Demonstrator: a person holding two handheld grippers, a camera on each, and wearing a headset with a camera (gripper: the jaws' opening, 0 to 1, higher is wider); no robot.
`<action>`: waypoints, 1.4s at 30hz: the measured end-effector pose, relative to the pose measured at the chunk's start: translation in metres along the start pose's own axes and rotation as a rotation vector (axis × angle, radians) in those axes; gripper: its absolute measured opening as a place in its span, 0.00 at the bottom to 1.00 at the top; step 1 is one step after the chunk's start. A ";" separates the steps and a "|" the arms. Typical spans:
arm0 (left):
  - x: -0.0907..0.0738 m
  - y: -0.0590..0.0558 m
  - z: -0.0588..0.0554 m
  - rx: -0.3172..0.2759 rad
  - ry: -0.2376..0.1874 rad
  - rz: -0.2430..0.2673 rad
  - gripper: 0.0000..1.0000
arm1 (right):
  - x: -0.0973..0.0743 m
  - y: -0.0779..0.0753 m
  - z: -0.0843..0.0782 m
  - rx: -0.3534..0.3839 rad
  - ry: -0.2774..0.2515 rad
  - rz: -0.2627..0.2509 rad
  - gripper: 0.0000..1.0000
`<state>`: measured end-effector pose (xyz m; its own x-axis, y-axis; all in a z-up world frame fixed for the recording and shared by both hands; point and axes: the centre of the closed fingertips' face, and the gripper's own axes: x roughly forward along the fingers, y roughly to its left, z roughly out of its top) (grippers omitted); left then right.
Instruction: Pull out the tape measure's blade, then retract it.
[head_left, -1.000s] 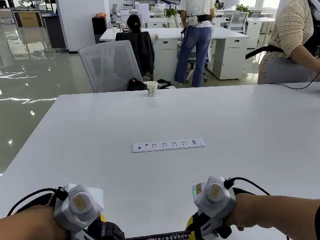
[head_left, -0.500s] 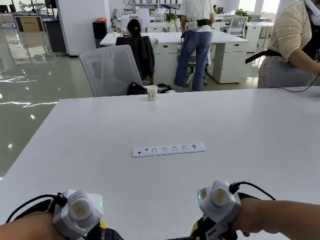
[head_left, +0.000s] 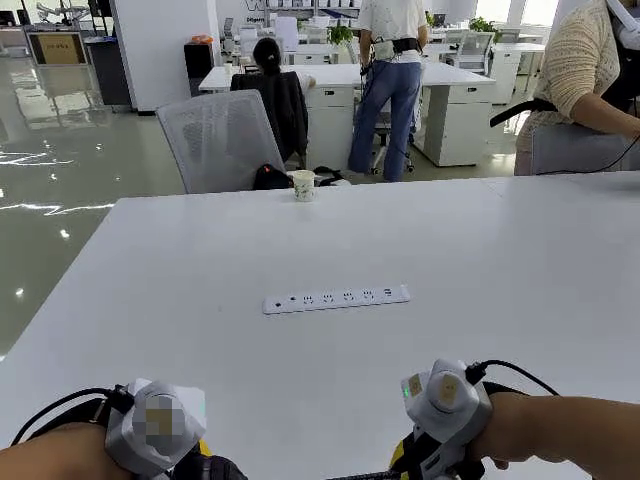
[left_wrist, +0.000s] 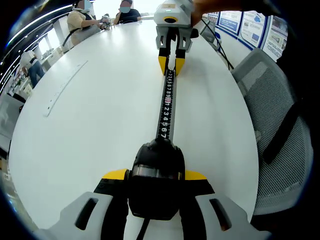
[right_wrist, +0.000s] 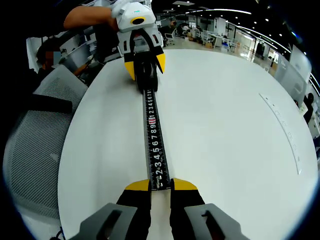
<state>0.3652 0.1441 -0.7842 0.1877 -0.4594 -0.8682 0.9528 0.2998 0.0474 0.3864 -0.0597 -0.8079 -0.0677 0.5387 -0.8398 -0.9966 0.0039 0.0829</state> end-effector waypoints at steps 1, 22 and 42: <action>0.000 0.000 0.000 -0.001 0.001 0.000 0.34 | 0.000 0.000 -0.001 0.000 -0.001 -0.001 0.10; 0.000 0.000 -0.001 -0.002 -0.003 0.003 0.34 | -0.007 0.002 -0.011 -0.004 0.007 -0.001 0.10; 0.000 0.000 0.000 -0.003 -0.003 0.006 0.34 | -0.015 0.000 -0.022 0.010 0.018 -0.009 0.10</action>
<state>0.3655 0.1447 -0.7843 0.1939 -0.4599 -0.8665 0.9510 0.3048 0.0511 0.3861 -0.0862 -0.8075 -0.0600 0.5231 -0.8502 -0.9966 0.0166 0.0805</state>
